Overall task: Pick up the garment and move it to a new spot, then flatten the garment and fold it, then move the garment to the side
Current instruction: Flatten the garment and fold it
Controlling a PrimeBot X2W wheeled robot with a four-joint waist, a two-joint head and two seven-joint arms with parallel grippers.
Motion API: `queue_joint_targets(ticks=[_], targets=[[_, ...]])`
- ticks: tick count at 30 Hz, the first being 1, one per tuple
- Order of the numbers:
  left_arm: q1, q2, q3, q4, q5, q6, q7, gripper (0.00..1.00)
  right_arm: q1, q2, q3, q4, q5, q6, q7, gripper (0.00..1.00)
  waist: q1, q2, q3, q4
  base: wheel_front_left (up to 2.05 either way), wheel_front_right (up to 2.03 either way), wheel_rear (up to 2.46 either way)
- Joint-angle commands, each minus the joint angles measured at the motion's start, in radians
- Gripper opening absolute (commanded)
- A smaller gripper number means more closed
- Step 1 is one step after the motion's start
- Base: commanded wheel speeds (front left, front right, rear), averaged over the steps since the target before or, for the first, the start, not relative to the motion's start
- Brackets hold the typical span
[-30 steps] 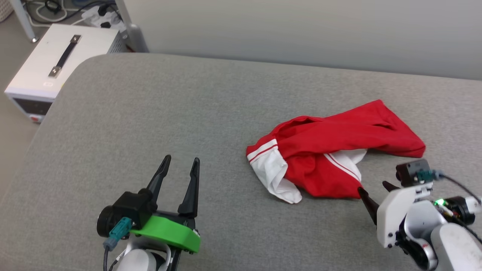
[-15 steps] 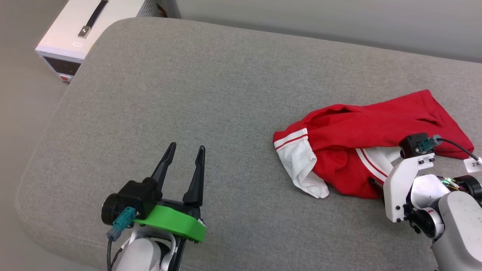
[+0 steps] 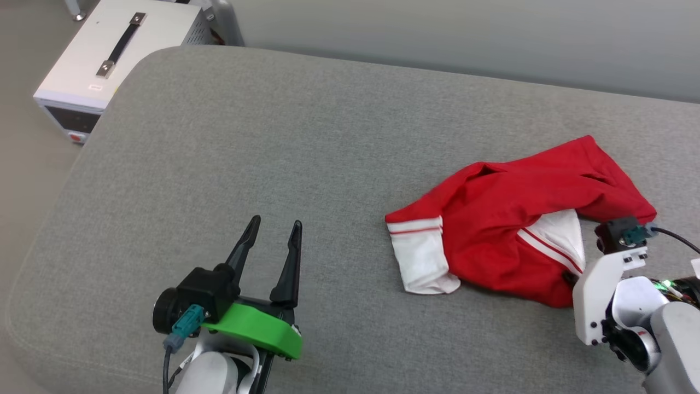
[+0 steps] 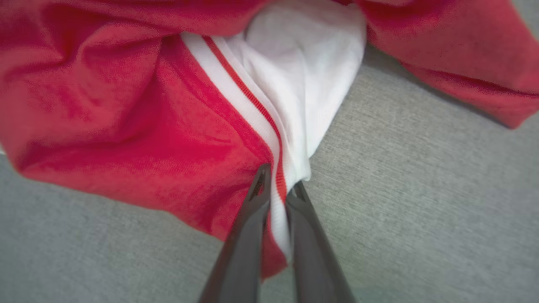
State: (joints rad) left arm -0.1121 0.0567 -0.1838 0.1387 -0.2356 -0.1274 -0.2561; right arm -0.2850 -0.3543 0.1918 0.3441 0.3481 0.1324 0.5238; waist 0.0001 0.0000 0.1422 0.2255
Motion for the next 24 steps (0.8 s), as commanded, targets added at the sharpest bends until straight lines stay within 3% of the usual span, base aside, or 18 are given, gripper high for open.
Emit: queue_joint_targets(ticks=[1,10,17,18,19,24], targets=[[0.011,-0.002,-0.002,0.004,0.003,-0.003,-0.006,1.0,0.028,-0.017,-0.018,-0.002,0.0,-0.002,-0.008,0.0,-0.0001,0.0,-0.049,-0.051,0.0,0.0,0.0],[0.034,0.003,-0.019,0.017,-0.003,-0.003,-0.006,1.0,0.15,-0.037,-0.22,-0.066,-0.039,-0.002,-0.029,0.0,-0.0001,0.0,-0.082,-0.108,0.0,0.0,0.0],[0.028,0.004,-0.023,0.02,-0.006,-0.003,-0.006,1.0,0.183,-0.005,-0.299,-0.034,-0.076,-0.002,-0.094,0.0,-0.0001,0.0,-0.064,-0.113,0.0,0.0,0.0],[0.026,0.004,-0.024,0.021,-0.007,-0.003,-0.006,1.0,0.178,0.0,-0.309,-0.026,-0.089,-0.002,-0.119,0.45,-0.0001,0.0,-0.062,-0.114,0.0,0.0,0.0],[0.025,0.004,-0.023,0.022,-0.007,-0.003,-0.006,1.0,0.173,0.007,-0.319,-0.019,-0.095,-0.002,-0.138,1.0,-0.0001,0.0,-0.061,-0.115,0.0,0.0,0.0],[0.026,0.007,-0.025,0.028,-0.007,-0.003,-0.006,1.0,0.145,0.032,-0.322,-0.021,-0.108,-0.002,-0.257,1.0,-0.0001,0.0,-0.072,-0.129,0.0,0.0,0.0]])
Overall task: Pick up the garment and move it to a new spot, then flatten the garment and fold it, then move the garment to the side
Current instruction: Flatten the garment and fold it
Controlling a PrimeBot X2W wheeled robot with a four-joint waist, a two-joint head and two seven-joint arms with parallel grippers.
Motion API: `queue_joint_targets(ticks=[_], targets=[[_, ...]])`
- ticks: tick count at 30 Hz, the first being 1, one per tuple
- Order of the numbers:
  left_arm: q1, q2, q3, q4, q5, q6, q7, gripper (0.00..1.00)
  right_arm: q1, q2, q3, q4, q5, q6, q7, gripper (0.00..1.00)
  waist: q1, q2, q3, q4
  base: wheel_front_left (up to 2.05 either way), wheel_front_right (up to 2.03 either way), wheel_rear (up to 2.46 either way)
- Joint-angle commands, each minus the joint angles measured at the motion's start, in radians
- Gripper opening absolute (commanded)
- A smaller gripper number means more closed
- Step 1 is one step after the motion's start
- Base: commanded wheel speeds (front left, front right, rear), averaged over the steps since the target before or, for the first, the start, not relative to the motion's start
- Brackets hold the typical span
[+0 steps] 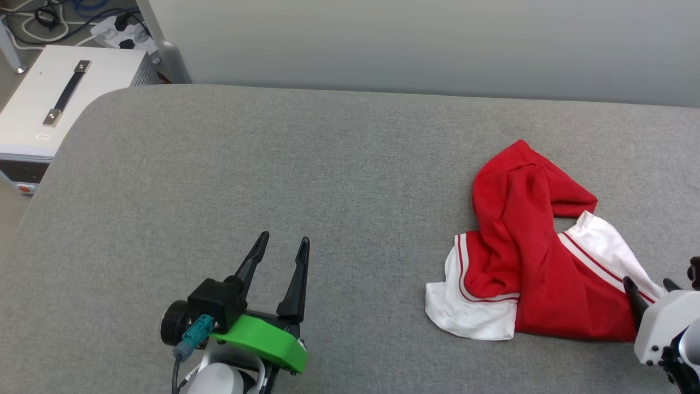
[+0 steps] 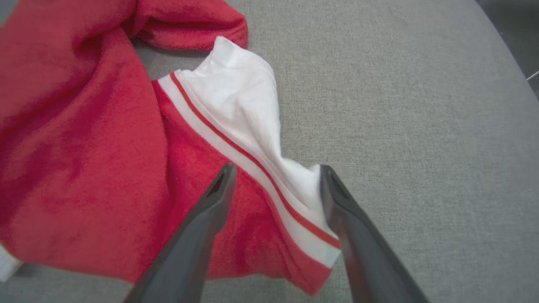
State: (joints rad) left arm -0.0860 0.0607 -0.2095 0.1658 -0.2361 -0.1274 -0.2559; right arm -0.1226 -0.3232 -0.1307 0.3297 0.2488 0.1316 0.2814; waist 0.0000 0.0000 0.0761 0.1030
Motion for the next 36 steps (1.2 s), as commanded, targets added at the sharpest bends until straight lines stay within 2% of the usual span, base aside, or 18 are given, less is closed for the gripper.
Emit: queue_joint_targets(ticks=[1,6,10,15,20,25,28,32,36], targets=[[-0.001,0.004,0.0,0.001,-0.006,-0.003,-0.006,1.0,-0.021,0.001,0.0,-0.016,-0.009,-0.001,-0.043,1.0,0.0,0.0,-0.009,-0.009,0.0,0.0,0.0],[0.001,0.005,-0.006,-0.007,-0.008,-0.003,-0.006,1.0,-0.01,0.018,-0.002,-0.095,0.008,-0.001,-0.198,1.0,0.0,0.0,-0.036,-0.027,0.0,0.0,0.0],[0.013,0.004,-0.01,-0.017,-0.008,-0.003,-0.006,1.0,0.031,0.071,-0.01,-0.187,0.07,-0.001,-0.306,1.0,0.0,0.0,-0.057,-0.039,0.0,0.0,0.0],[0.041,0.002,-0.03,-0.019,-0.009,-0.003,-0.006,1.0,0.12,0.133,-0.012,-0.305,0.067,-0.001,-0.42,1.0,0.0,0.0,-0.072,-0.051,0.0,0.0,0.0],[0.05,0.002,-0.063,-0.017,-0.009,-0.003,-0.006,1.0,0.165,0.184,-0.025,-0.362,0.061,-0.001,-0.466,1.0,0.0,0.0,-0.072,-0.061,0.0,0.0,0.0],[0.007,0.025,-0.175,-0.002,-0.01,-0.003,0.013,1.0,0.175,0.195,-0.049,-0.388,0.036,-0.001,-0.454,1.0,0.0,0.0,-0.053,-0.07,0.0,0.0,0.0],[-0.049,0.035,-0.271,-0.001,-0.038,-0.003,0.137,1.0,0.174,0.2,-0.066,-0.398,0.025,-0.001,-0.439,1.0,0.0,0.0,-0.037,-0.078,0.0,0.0,0.0],[-0.139,0.056,-0.397,-0.014,-0.106,-0.003,0.394,1.0,0.167,0.206,-0.072,-0.403,0.01,-0.001,-0.421,1.0,0.0,0.0,-0.012,-0.101,0.0,0.0,0.0],[-0.217,0.048,-0.48,-0.018,-0.166,-0.003,0.631,1.0,0.157,0.21,-0.068,-0.404,0.003,-0.001,-0.408,1.0,0.0,0.0,0.018,-0.13,0.0,0.0,0.0]])
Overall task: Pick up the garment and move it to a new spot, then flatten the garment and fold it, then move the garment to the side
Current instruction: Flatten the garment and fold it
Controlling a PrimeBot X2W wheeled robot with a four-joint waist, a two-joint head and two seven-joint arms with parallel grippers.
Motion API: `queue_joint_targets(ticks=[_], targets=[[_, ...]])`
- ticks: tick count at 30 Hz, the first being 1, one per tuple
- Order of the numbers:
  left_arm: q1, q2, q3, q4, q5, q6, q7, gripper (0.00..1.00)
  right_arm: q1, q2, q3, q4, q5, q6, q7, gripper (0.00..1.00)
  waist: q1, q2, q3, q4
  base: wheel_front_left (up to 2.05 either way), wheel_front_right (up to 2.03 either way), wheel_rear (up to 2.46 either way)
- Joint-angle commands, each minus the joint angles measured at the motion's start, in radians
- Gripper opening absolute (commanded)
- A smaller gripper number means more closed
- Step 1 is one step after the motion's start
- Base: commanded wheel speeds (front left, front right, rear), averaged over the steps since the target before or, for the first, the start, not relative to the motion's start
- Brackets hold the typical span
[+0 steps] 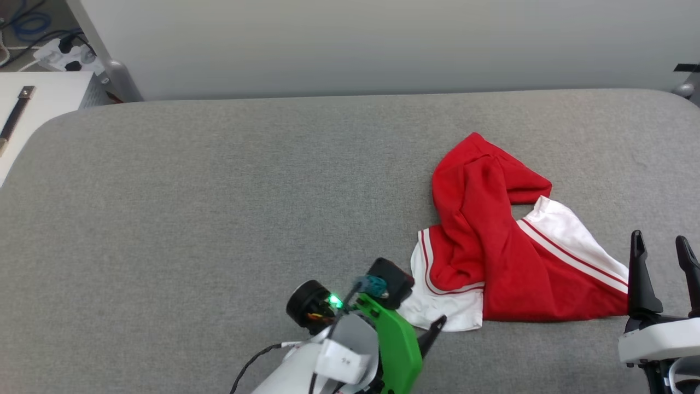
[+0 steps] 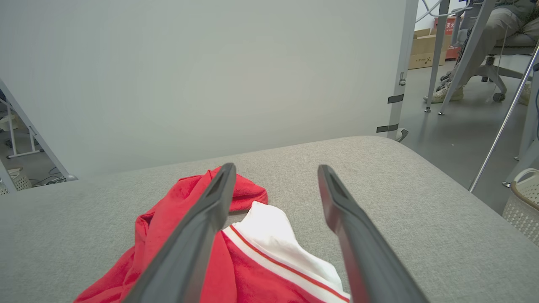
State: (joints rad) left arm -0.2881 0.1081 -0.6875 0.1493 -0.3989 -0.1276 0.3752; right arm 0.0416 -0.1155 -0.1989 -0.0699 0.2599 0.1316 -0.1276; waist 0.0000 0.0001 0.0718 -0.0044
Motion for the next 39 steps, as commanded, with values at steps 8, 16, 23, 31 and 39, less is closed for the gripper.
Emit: queue_joint_targets(ticks=[8,16,23,31,39], targets=[[-0.155,-0.01,-0.109,0.068,0.012,-0.002,0.225,1.0,-0.041,0.006,0.011,-0.004,-0.016,-0.001,0.006,1.0,0.0,-0.0001,0.098,-0.087,0.0,0.0,0.0],[-0.226,-0.032,-0.139,0.185,0.018,0.0,0.231,1.0,-0.067,0.013,0.019,0.015,-0.017,-0.001,-0.007,1.0,0.0,-0.0001,0.157,-0.13,0.0,0.0,0.0],[-0.245,-0.037,-0.17,0.29,0.015,-0.001,0.227,1.0,-0.079,0.016,0.021,0.033,-0.02,-0.001,-0.019,1.0,0.0,-0.0001,0.172,-0.135,0.0,0.0,0.0],[-0.255,-0.037,-0.182,0.416,0.017,0.004,0.192,0.0,-0.087,0.009,0.019,0.037,-0.025,-0.001,-0.016,1.0,0.0,-0.0001,0.167,-0.109,0.0,0.0,0.0],[-0.236,-0.048,-0.153,0.435,-0.073,0.0,0.094,0.0,-0.07,-0.001,0.011,0.047,-0.024,-0.001,-0.007,1.0,0.0,-0.0001,0.11,-0.063,0.0,0.0,0.0]])
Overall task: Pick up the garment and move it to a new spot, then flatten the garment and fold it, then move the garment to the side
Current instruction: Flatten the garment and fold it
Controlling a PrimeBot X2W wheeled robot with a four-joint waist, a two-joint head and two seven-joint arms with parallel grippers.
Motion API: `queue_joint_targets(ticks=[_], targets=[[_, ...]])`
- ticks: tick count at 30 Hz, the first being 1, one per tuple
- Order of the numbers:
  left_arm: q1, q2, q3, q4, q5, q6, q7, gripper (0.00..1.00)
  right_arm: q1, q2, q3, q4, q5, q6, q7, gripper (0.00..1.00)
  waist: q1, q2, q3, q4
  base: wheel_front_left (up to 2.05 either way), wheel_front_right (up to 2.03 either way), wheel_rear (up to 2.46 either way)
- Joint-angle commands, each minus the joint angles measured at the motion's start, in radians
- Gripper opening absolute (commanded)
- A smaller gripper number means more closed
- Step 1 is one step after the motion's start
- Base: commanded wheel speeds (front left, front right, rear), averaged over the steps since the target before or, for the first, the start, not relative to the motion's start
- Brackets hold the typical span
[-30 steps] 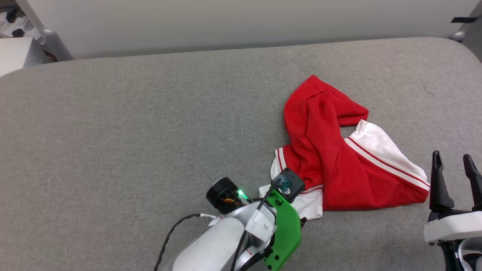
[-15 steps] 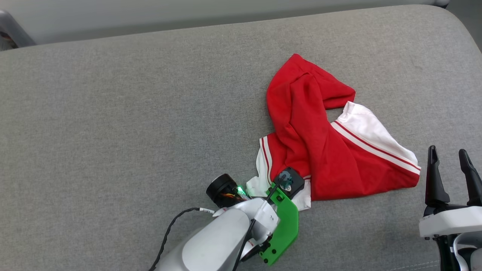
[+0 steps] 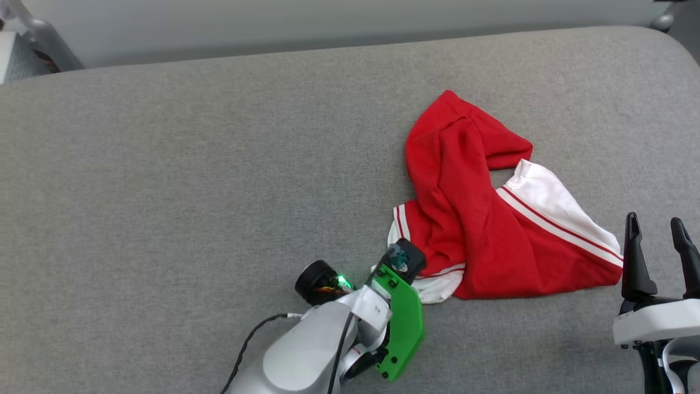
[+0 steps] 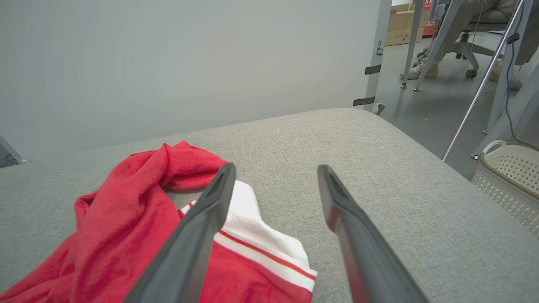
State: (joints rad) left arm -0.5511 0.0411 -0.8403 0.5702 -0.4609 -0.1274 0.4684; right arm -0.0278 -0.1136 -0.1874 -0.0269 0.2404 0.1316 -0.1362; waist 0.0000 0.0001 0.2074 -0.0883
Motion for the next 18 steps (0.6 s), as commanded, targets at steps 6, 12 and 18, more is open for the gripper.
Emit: queue_joint_targets(ticks=[6,12,18], targets=[[0.049,0.016,0.064,-0.096,-0.142,-0.002,-0.048,0.0,0.019,-0.003,-0.017,0.02,0.001,-0.001,0.006,1.0,0.0,-0.0001,-0.084,0.069,0.0,0.0,0.0],[0.063,0.064,0.17,-0.248,-0.235,0.023,-0.056,0.0,0.039,0.006,-0.02,0.037,0.003,-0.001,0.007,1.0,0.0,-0.0001,-0.121,0.111,0.0,0.0,0.0],[0.111,0.136,0.306,-0.352,-0.339,0.093,-0.027,0.0,0.038,0.013,-0.01,0.045,0.003,-0.001,0.007,1.0,0.0,-0.0001,-0.119,0.132,0.0,0.0,0.0]])
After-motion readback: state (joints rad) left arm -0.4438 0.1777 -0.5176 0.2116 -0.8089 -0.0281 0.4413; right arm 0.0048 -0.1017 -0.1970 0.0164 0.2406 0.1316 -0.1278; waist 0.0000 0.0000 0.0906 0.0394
